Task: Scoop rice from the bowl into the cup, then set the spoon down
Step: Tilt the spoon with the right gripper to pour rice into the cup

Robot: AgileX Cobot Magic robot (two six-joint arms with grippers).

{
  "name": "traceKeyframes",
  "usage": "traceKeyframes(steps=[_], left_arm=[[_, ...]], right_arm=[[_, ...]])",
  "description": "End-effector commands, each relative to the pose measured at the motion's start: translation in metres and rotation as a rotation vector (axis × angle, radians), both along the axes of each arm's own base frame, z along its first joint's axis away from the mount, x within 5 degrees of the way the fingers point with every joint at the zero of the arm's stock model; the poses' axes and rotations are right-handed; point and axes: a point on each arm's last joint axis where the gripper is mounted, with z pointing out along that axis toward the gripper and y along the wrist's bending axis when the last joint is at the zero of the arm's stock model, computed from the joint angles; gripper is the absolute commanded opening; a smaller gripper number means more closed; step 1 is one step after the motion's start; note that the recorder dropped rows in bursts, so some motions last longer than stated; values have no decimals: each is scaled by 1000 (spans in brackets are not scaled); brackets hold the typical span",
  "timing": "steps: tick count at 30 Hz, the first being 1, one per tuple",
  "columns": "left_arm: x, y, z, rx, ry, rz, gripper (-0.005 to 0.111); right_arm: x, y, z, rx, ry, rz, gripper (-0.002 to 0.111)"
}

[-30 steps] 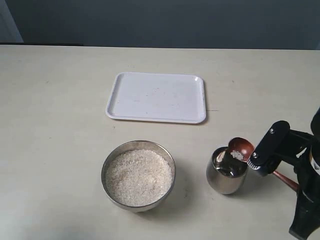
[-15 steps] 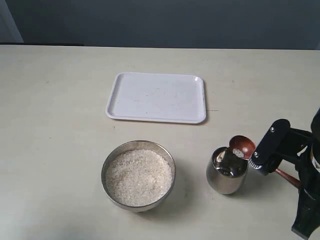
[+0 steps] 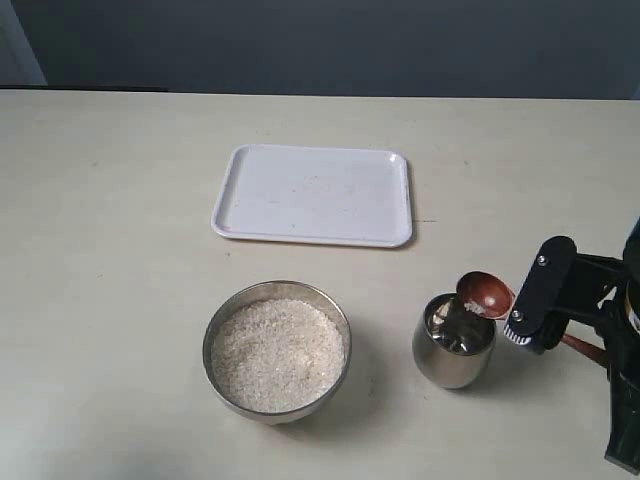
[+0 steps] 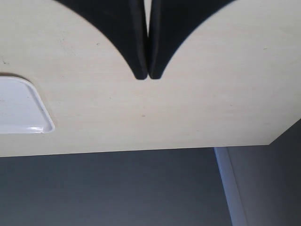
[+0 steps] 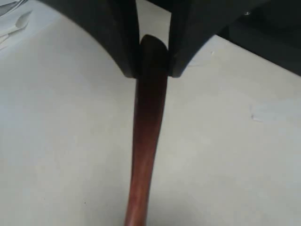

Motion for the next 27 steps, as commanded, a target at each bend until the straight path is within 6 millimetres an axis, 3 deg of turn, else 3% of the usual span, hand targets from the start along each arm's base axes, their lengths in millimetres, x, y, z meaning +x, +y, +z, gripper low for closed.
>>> traceKeyframes(steps=[1, 12, 20, 27], left_arm=[[0, 0, 2, 0, -17, 0, 1], [0, 0, 2, 0, -17, 0, 1], [0, 0, 2, 0, -17, 0, 1], [0, 0, 2, 0, -17, 0, 1]], right_arm=[[3, -2, 1, -20, -15, 32, 1], [7, -3, 3, -60, -44, 88, 1], [0, 15, 9, -76, -112, 232, 1], [-1, 18, 10, -78, -133, 239, 1]])
